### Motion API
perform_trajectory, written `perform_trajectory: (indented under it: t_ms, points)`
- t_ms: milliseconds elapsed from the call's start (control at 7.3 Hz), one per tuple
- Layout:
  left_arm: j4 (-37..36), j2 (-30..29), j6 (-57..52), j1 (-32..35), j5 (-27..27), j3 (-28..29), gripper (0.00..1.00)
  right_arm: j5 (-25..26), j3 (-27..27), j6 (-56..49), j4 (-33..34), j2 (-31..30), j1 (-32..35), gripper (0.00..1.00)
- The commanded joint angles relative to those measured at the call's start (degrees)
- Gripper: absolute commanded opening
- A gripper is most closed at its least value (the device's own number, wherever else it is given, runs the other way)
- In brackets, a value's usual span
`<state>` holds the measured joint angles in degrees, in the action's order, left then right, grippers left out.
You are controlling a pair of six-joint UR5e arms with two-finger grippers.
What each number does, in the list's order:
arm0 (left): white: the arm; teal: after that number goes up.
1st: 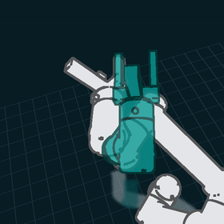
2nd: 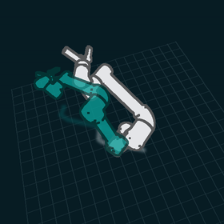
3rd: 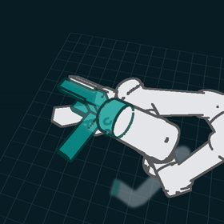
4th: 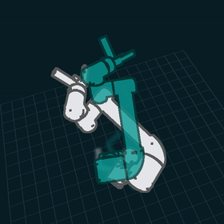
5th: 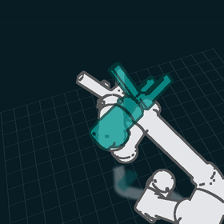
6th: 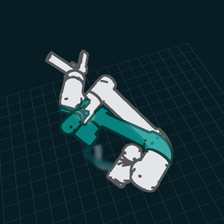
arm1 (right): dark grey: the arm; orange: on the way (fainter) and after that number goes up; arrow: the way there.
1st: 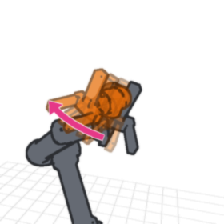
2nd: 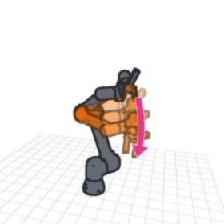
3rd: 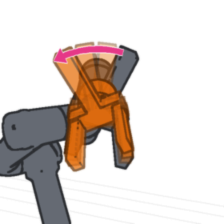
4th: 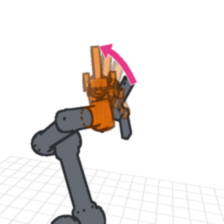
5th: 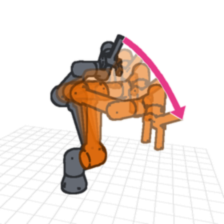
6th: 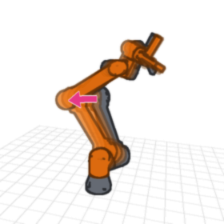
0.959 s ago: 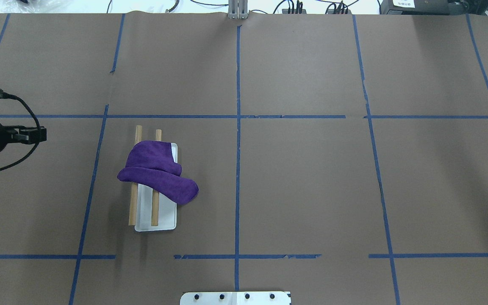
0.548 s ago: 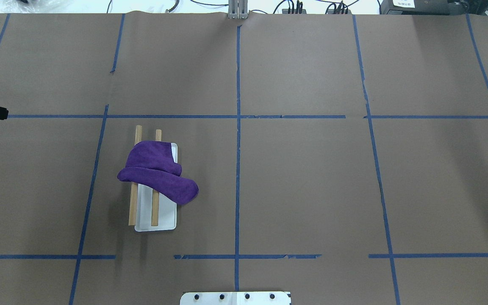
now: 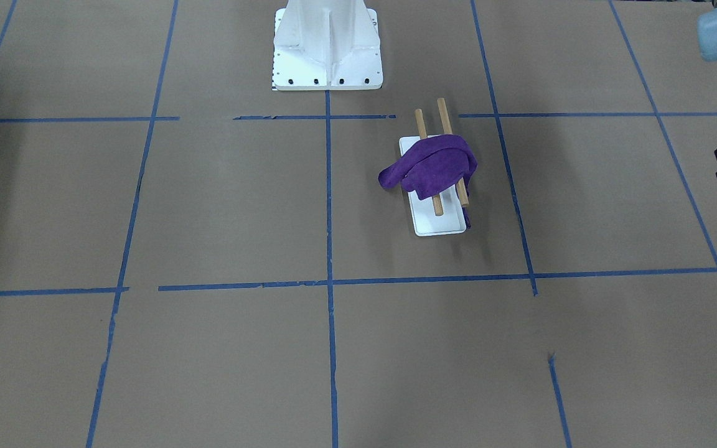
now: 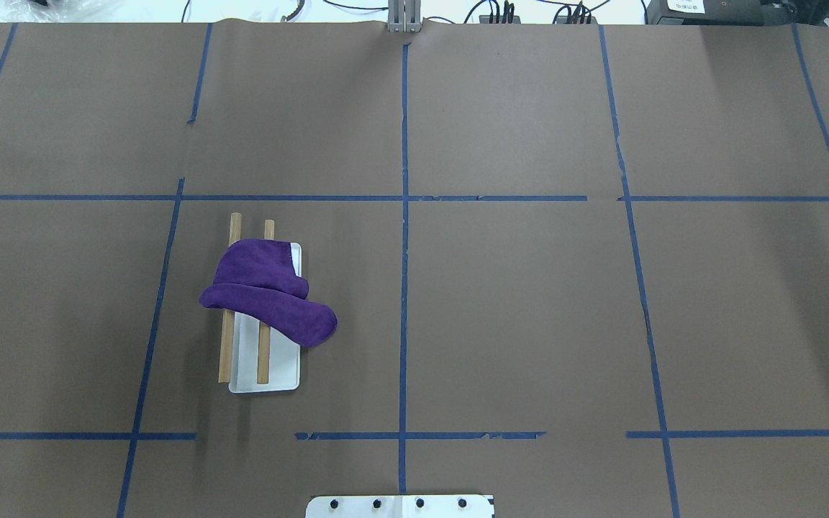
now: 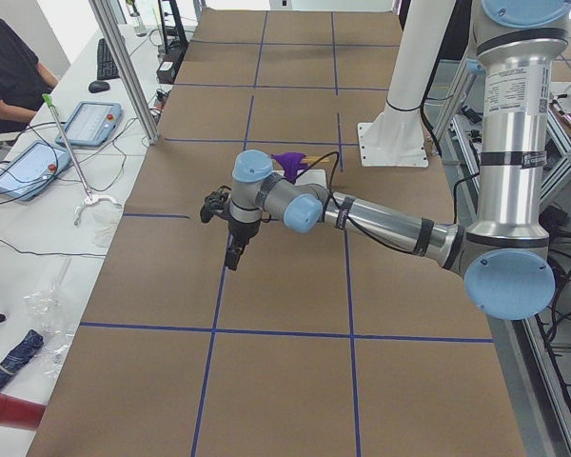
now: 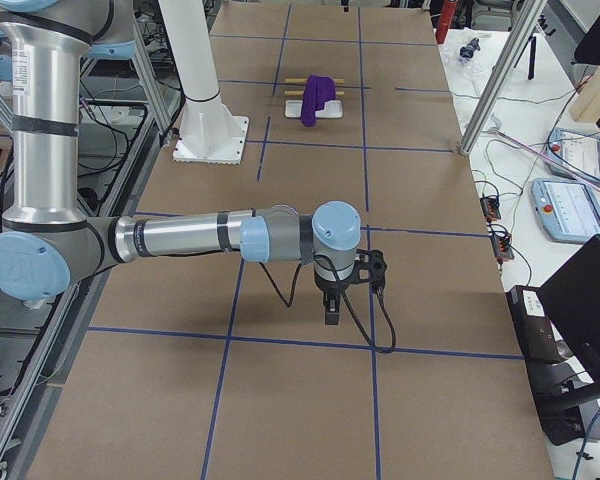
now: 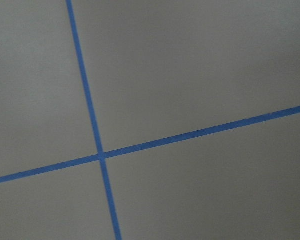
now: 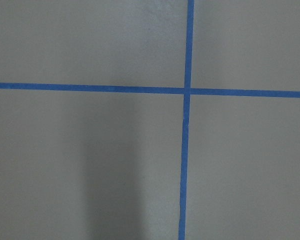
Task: Hang towel on rack
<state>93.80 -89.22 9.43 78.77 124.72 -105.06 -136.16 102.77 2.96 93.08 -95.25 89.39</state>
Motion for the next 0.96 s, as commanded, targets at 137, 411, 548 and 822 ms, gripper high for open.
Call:
perform_trajectory:
  t_ms: [137,411,548,822]
  points:
    - [-8.37,-1.04,-9.99,8.75,4.03,5.62,1.00,0.02,-0.03,0.03,0.00,-0.46,0.35,1.00]
    - [-8.20,-1.05,-15.22,10.52,4.21,9.34,1.00,0.02,-0.03,0.12,0.09,-0.47,0.53,1.00]
    - [-8.28,-0.09,-16.10,10.62,5.34,9.70,1.00,0.02,-0.03,0.12,0.09,-0.47,0.53,1.00]
    - [-8.37,-0.25,-19.35,12.02,9.39,12.60,1.00,0.02,-0.12,0.03,0.09,-0.64,0.96,1.00]
